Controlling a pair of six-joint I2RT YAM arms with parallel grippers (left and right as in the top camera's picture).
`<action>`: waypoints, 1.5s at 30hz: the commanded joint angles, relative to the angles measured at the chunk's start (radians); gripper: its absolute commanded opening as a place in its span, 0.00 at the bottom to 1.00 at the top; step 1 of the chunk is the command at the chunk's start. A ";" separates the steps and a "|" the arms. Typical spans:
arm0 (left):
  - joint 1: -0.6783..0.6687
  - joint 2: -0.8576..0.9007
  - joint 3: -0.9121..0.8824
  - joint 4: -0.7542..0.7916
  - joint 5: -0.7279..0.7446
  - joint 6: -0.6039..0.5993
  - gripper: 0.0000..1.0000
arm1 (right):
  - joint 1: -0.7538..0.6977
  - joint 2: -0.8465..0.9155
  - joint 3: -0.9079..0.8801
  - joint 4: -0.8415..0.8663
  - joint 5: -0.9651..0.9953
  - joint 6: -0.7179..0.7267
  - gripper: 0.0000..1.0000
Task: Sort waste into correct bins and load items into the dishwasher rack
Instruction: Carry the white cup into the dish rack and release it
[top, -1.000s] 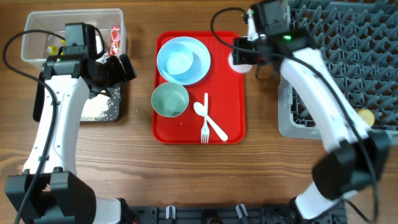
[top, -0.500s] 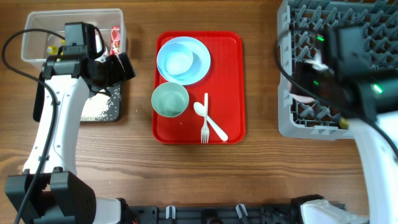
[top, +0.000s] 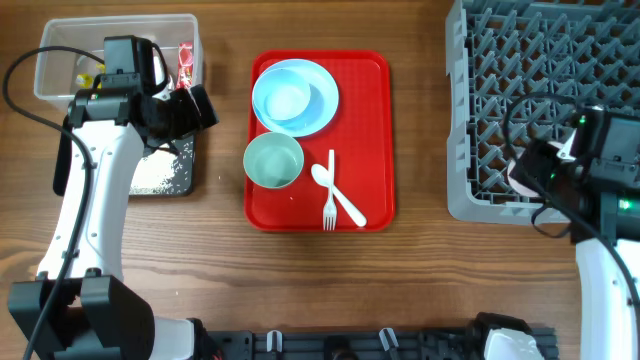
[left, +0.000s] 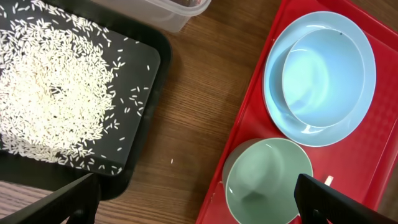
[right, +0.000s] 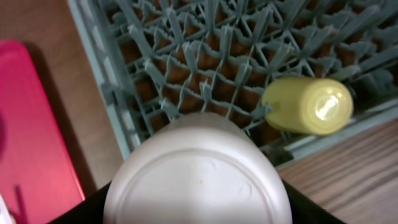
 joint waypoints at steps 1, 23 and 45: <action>0.003 0.010 0.006 0.002 -0.006 0.002 1.00 | -0.054 0.063 -0.014 0.056 -0.076 -0.003 0.51; 0.003 0.010 0.006 -0.010 -0.006 0.002 1.00 | -0.100 0.417 -0.028 0.068 0.000 0.053 0.52; 0.003 0.010 0.006 -0.014 -0.006 0.002 1.00 | -0.082 0.316 0.268 -0.054 -0.269 -0.140 0.91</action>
